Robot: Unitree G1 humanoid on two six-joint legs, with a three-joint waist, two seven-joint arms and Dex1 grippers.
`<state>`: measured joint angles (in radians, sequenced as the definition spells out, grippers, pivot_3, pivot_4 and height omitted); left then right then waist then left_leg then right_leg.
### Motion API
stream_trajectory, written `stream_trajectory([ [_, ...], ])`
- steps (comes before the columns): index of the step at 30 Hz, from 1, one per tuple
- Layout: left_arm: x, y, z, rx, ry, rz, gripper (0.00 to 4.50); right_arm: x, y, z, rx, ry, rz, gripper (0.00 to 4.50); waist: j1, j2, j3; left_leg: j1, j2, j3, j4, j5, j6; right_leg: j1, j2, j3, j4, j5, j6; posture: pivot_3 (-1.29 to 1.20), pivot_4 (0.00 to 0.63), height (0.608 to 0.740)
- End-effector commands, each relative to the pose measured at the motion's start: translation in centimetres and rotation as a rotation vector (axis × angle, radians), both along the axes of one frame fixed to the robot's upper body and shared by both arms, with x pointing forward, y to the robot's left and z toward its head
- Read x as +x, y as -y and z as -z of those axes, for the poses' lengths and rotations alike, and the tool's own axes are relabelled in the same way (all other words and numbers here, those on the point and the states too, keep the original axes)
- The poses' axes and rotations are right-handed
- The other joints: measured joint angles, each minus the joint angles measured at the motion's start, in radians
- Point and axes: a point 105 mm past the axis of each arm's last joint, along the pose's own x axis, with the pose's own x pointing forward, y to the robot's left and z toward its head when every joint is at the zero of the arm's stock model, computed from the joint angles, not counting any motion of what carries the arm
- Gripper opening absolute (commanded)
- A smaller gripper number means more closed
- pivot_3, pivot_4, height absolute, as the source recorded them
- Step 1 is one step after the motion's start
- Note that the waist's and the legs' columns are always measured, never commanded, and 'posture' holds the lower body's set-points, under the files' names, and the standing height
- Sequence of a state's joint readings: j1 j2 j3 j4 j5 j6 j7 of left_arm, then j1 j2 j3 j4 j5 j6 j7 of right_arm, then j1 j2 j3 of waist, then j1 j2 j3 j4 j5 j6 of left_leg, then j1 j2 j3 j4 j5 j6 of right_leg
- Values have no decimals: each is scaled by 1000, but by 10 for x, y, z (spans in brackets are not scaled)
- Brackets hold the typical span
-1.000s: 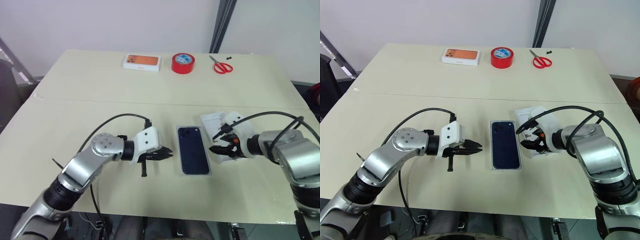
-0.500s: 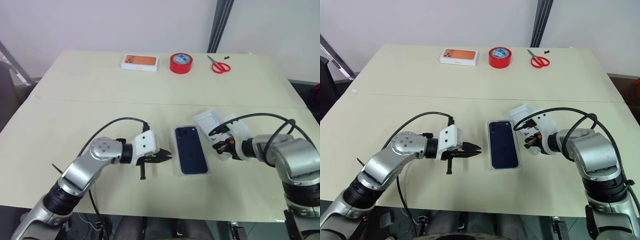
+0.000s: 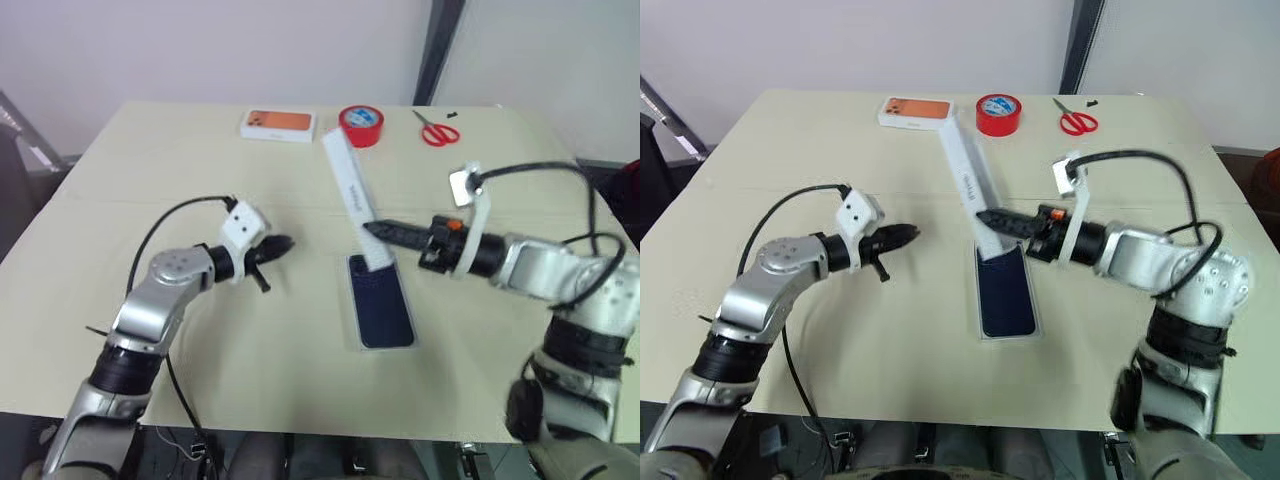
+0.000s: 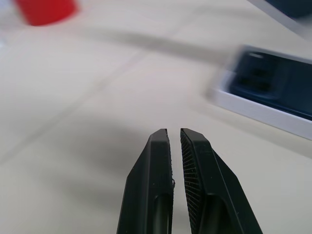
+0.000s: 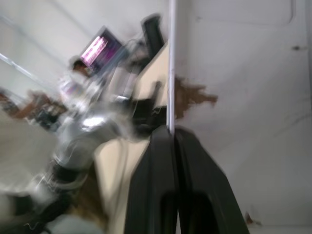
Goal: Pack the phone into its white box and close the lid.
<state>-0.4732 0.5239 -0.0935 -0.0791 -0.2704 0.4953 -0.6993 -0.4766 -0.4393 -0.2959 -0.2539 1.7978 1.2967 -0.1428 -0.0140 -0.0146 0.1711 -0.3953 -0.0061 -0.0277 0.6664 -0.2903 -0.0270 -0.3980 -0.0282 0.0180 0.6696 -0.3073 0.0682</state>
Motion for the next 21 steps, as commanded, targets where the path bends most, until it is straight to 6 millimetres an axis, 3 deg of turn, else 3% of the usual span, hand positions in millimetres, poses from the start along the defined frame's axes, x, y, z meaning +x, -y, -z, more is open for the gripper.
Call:
stream_trajectory([
  [1,8,3,-21,-34,77,-16,438,-16,-32,-14,168,-52,51,63,-8,0,0,-1,0,0,0,0,0,-1,0,0,0,0,0,0,150,740],
  [5,6,12,-22,-37,82,19,438,-30,-64,-11,298,-342,270,63,-28,0,0,-5,1,1,0,0,0,-9,2,3,5,1,1,0,150,740],
  [8,4,20,-21,-35,77,55,438,-42,-70,9,248,-565,364,63,-30,-1,-1,-10,1,1,2,2,-4,-15,1,3,11,1,1,0,150,740],
  [10,1,25,-20,-32,74,81,438,-50,-70,23,192,-626,388,63,-27,-1,-1,-9,0,1,3,3,-4,-15,1,3,11,1,1,0,150,740],
  [13,-3,36,-17,-28,54,130,438,-49,-62,37,102,-585,405,932,-28,-1,-1,-8,-1,1,3,5,-2,-13,0,4,11,1,1,0,150,740],
  [17,-26,60,-10,-13,4,274,438,-13,-31,36,-27,-357,396,3000,-30,-1,-1,-6,-1,1,2,5,-2,-12,1,4,11,1,1,0,150,740],
  [19,-34,65,-8,-2,-8,311,438,-6,-21,35,-94,-277,353,4015,-27,-1,-1,-6,-1,1,1,5,-2,-11,1,4,11,1,1,0,150,740],
  [21,-44,74,-4,3,-28,360,438,8,-3,27,-184,-194,320,4015,-28,-1,-1,-5,-1,1,0,5,-2,-12,2,4,11,1,1,0,150,740],
])
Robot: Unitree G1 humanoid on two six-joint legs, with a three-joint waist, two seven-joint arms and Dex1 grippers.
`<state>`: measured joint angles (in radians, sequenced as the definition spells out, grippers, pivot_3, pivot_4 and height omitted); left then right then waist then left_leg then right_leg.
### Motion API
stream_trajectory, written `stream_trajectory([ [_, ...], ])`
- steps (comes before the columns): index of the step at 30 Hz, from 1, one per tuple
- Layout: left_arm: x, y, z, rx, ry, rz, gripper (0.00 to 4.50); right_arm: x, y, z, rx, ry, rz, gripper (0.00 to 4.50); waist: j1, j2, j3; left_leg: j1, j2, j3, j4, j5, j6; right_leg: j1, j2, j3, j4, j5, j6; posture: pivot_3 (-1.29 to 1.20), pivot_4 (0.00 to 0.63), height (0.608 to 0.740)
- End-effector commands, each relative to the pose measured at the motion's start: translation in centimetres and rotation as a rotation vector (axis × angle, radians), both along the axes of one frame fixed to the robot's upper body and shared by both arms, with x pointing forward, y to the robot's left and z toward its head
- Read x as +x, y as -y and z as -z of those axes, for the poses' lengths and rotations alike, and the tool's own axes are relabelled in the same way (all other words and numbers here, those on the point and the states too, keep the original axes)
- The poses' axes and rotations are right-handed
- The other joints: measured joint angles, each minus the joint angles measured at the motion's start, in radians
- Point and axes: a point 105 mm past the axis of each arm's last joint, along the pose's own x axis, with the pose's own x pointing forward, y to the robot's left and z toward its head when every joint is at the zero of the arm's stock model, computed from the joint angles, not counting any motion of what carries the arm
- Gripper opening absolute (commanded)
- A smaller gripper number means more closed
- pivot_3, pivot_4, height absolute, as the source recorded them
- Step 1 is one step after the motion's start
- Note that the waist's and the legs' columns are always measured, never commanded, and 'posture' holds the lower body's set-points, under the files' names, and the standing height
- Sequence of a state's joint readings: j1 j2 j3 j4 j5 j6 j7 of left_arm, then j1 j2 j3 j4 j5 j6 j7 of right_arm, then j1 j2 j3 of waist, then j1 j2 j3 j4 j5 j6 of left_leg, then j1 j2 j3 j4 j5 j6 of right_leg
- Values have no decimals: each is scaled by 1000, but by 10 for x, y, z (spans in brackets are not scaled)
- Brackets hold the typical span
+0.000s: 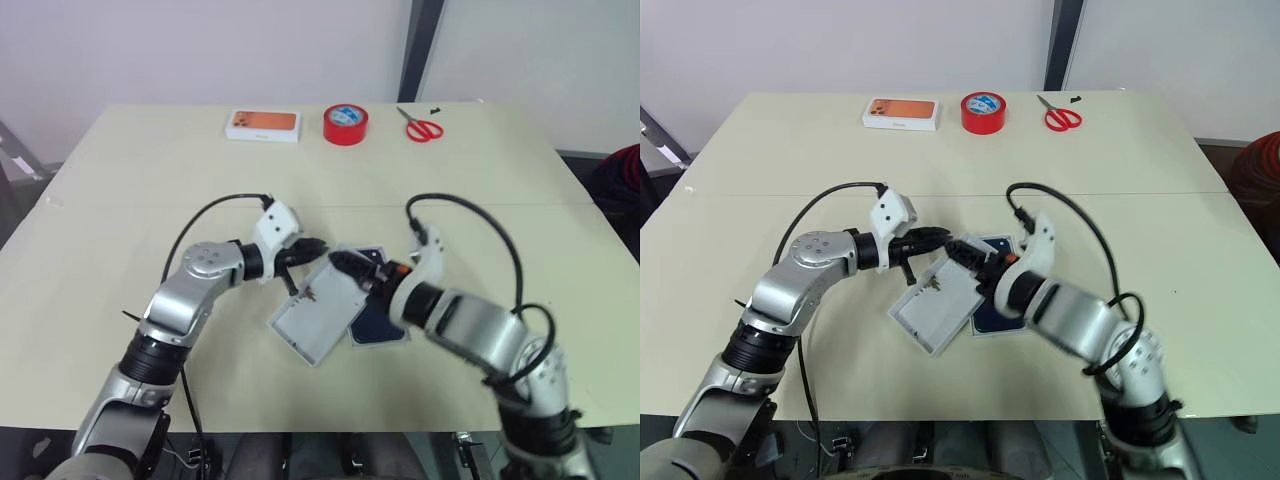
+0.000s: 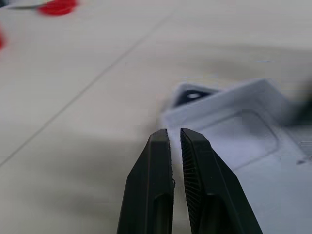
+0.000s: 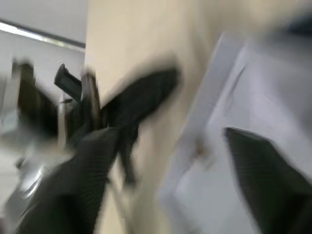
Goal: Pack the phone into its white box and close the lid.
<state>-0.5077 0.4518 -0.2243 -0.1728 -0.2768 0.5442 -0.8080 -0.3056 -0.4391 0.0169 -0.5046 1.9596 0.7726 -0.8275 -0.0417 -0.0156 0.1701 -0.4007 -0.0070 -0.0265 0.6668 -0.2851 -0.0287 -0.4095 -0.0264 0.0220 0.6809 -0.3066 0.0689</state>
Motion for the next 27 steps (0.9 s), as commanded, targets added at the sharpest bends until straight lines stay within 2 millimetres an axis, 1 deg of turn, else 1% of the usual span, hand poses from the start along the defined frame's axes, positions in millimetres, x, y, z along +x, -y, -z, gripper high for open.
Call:
stream_trajectory([
  [1,-18,16,-3,-2,-3,91,438,13,21,-18,-105,118,-125,4015,1,1,0,0,0,0,0,0,0,0,0,0,0,0,0,0,150,740],
  [4,-22,26,-4,-19,-2,102,438,21,38,-31,-209,155,-169,4015,3,1,1,0,0,0,0,1,1,0,0,0,0,0,0,0,150,740],
  [6,-17,26,-11,-60,-1,62,438,22,46,-37,-303,172,-201,4015,9,1,1,-1,0,0,0,1,1,0,0,0,0,0,0,0,150,740],
  [8,-7,17,-21,-120,-14,2,438,20,51,-40,-402,224,-242,4015,11,1,1,-2,0,0,0,1,1,0,0,0,-1,0,0,0,150,740],
  [10,-1,5,-29,-160,-19,-44,438,15,50,-43,-539,327,-310,4015,11,1,1,-2,0,0,1,1,1,-1,0,0,-1,0,0,0,150,740],
  [13,6,-19,-28,-119,-4,-119,438,1,41,-45,-747,537,-467,4015,14,1,1,-2,1,0,0,0,2,-2,1,0,-1,0,0,0,150,740],
  [16,13,-46,-20,-56,-5,-195,438,-19,30,-40,-887,755,-696,4015,27,2,1,-3,1,0,0,0,1,-3,1,-1,-1,0,0,0,150,740],
  [17,14,-51,-19,-44,-6,-207,438,-23,28,-37,-909,801,-753,4015,28,2,1,-3,0,0,0,0,1,-3,1,-1,-1,0,0,0,150,740],
  [20,14,-72,-10,22,-13,-249,438,-25,27,-26,-1015,904,-893,4015,29,2,1,-3,0,0,1,0,1,-2,0,-1,-3,0,0,0,150,740],
  [23,11,-83,-3,69,-18,-250,438,-25,25,-17,-1087,1002,-1020,4015,30,1,1,-3,0,0,1,0,1,-2,-2,-1,-3,0,0,0,150,740],
  [27,7,-90,0,76,-32,-249,438,-24,21,-6,-1135,1098,-1152,4015,30,1,1,-3,0,0,1,0,1,-2,-2,-1,-4,0,0,0,150,740],
])
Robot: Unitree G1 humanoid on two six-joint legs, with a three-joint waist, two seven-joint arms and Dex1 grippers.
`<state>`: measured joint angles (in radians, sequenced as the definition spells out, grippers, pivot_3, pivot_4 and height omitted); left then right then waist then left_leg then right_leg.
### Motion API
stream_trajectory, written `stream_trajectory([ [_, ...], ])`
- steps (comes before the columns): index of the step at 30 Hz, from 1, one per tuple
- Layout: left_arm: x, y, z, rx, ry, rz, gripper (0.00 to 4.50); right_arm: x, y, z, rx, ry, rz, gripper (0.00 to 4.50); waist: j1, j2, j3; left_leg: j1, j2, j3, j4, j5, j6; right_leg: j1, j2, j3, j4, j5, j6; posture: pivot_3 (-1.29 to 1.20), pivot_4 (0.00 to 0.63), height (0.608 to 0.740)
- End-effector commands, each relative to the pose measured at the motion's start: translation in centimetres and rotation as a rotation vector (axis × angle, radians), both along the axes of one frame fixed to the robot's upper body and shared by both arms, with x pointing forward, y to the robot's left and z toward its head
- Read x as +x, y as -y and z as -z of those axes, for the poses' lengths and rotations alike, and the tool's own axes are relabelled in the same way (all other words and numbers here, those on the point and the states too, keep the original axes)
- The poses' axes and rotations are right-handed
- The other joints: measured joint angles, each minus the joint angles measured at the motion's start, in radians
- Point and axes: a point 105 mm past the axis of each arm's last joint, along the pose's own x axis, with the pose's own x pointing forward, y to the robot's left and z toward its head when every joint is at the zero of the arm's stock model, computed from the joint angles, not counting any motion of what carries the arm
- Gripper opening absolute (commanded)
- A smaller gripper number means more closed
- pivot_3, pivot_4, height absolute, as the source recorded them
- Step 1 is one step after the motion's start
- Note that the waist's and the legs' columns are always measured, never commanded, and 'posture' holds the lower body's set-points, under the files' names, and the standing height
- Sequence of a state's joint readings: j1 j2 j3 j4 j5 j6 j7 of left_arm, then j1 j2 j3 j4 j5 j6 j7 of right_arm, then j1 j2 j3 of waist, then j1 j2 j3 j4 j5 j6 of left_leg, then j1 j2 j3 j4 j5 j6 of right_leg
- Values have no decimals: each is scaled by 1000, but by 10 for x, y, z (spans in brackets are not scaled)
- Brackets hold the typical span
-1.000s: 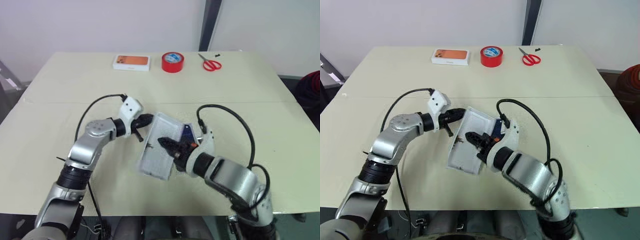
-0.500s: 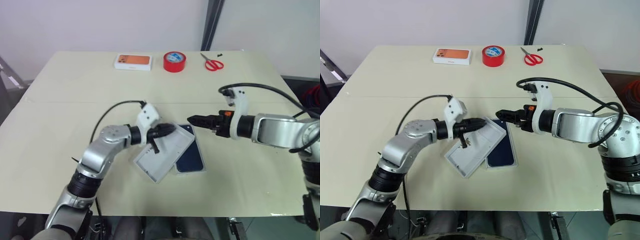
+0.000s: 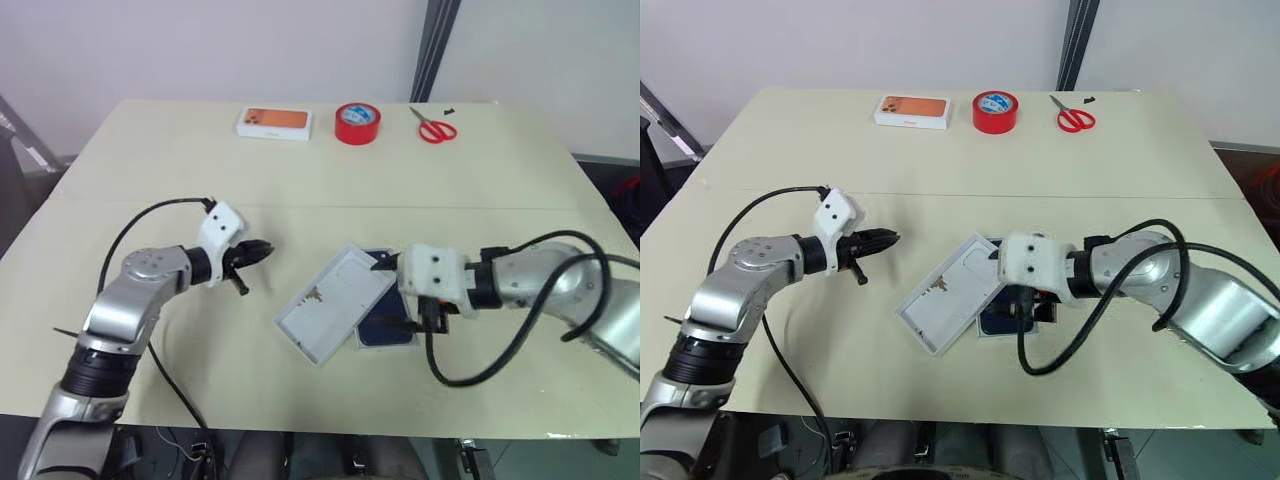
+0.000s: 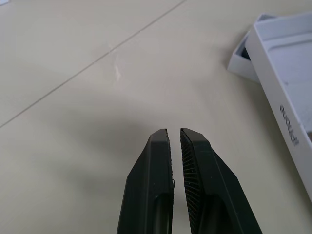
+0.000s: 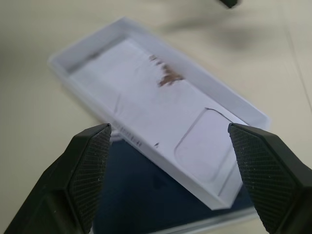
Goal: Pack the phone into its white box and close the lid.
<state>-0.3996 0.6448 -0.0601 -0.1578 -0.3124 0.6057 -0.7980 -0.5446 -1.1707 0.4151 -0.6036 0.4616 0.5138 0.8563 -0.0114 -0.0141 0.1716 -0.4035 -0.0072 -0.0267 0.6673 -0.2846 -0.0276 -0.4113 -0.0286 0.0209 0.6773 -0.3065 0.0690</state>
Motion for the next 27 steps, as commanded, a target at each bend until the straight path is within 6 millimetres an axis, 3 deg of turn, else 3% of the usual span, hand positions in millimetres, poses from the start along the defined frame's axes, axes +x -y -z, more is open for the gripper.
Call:
stream_trajectory([
  [1,-3,-4,-11,-3,45,10,438,0,-7,1,-65,90,-138,4015,0,0,0,0,0,0,0,0,0,0,0,0,0,0,0,0,150,740],
  [7,-6,-8,-10,-4,41,-2,438,2,-14,14,-114,126,-248,4015,-2,0,0,0,0,0,0,0,0,0,0,0,1,0,0,0,150,740],
  [15,-14,-10,-4,-7,31,-24,438,6,-21,12,-79,127,-263,4015,0,0,0,0,0,0,0,0,0,0,0,0,1,0,0,0,150,740],
  [22,-18,-7,0,-6,18,-18,438,15,-23,-20,175,-31,-55,4015,-2,0,0,1,0,0,0,0,0,0,-1,0,2,0,-1,0,150,740],
  [24,-18,-7,1,-6,13,-16,438,20,-17,-20,178,-55,18,3476,0,0,0,1,0,0,0,0,0,0,-1,0,2,0,-1,0,150,740],
  [27,-19,-6,3,-4,8,-11,438,25,-11,-19,181,-69,82,2129,0,0,0,1,0,0,0,0,0,0,-1,0,2,0,-1,0,150,740],
])
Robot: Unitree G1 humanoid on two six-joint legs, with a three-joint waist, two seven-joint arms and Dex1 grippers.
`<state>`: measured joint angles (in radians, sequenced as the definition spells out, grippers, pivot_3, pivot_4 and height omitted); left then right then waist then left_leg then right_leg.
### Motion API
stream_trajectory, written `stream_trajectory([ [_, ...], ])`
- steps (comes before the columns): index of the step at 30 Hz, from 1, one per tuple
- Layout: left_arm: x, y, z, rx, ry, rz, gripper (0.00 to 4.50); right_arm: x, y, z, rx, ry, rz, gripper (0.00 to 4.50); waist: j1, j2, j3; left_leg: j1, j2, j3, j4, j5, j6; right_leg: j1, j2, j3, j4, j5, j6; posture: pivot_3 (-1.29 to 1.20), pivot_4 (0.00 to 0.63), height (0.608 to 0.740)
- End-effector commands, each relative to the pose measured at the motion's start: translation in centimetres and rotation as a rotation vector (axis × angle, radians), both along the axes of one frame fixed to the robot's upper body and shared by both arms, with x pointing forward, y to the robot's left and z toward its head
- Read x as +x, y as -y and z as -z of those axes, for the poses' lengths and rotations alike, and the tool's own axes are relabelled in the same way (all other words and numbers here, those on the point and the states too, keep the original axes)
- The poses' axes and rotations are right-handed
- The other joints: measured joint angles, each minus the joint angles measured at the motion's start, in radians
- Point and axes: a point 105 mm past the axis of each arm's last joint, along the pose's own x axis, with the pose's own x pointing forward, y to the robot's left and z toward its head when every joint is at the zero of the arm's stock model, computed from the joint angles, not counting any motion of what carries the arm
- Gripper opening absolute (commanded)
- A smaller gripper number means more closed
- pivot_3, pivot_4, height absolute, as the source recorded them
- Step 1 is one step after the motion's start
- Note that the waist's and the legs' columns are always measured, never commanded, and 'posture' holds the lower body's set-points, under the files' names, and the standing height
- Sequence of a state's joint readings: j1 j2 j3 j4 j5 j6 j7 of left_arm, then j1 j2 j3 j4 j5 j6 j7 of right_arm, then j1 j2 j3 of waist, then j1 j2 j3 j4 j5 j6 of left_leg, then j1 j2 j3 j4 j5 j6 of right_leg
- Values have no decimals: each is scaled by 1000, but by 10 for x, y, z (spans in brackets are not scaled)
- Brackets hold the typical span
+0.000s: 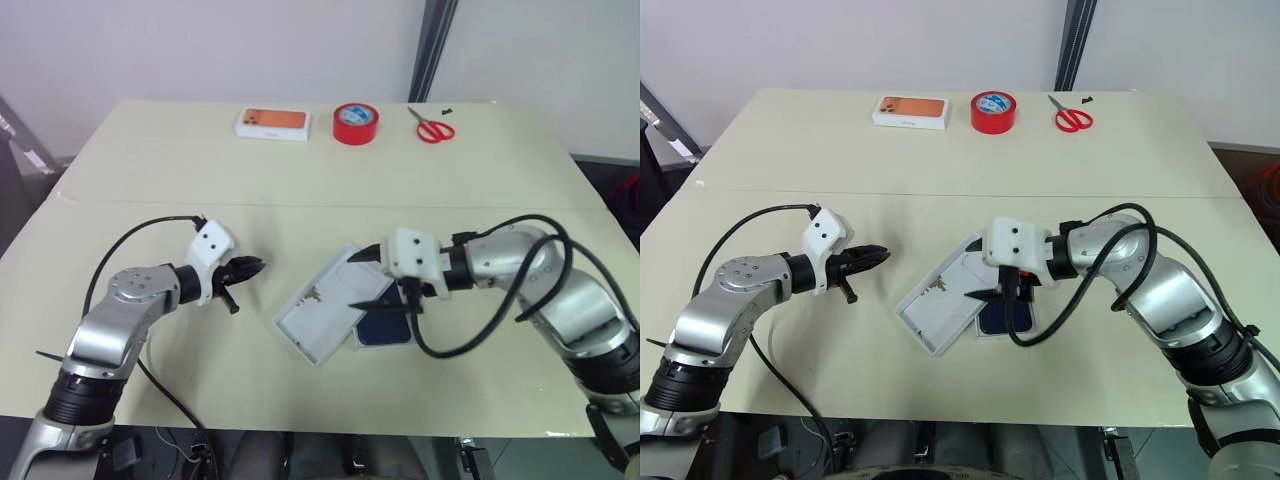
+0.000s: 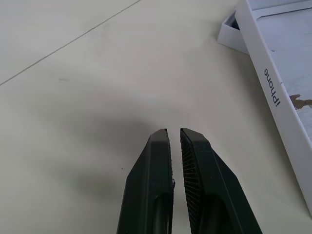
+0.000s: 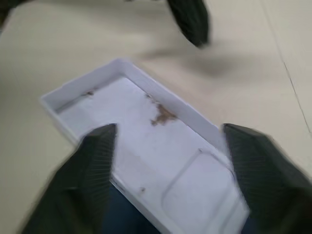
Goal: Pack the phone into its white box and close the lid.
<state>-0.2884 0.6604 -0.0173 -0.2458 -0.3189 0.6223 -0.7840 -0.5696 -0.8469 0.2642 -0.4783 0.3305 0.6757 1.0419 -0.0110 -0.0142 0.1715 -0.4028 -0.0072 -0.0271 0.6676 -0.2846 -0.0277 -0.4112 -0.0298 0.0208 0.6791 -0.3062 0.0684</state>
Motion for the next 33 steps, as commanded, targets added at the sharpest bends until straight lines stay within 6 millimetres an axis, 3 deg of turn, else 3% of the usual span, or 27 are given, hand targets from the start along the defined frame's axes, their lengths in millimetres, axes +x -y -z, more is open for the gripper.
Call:
stream_trajectory([
  [1,-2,4,-8,-8,29,21,438,3,4,-11,20,16,66,1621,0,0,0,0,0,0,0,0,0,0,0,0,0,0,0,0,150,740],
  [2,-1,4,-8,-8,29,23,438,1,6,-9,9,12,69,1116,0,0,0,0,0,0,0,0,0,0,0,0,0,0,0,0,150,740],
  [8,0,5,-8,-3,30,31,438,-6,17,4,-66,6,79,1116,-1,0,0,0,0,0,0,0,0,0,0,0,0,0,0,0,150,740],
  [13,-3,6,-6,1,26,37,438,-8,26,2,-84,7,79,1116,-1,0,0,0,0,0,0,0,0,0,0,0,0,0,0,0,150,740],
  [16,-3,7,-5,4,23,40,438,-13,31,4,-109,-18,60,1921,0,0,0,0,0,0,0,0,0,0,0,0,0,0,0,0,150,740],
  [19,-3,8,-4,5,21,41,438,-7,41,10,-150,-32,117,3387,-2,0,0,0,0,0,0,0,0,0,0,0,0,0,0,0,150,740],
  [30,-10,18,4,28,-9,88,438,5,51,25,-229,-44,201,3387,-2,0,0,0,0,0,0,0,0,0,0,0,0,0,0,0,150,740],
  [33,-11,22,4,24,-12,100,438,8,51,27,-243,-39,217,2469,-1,0,0,0,0,0,0,0,0,0,0,0,0,0,0,0,150,740],
])
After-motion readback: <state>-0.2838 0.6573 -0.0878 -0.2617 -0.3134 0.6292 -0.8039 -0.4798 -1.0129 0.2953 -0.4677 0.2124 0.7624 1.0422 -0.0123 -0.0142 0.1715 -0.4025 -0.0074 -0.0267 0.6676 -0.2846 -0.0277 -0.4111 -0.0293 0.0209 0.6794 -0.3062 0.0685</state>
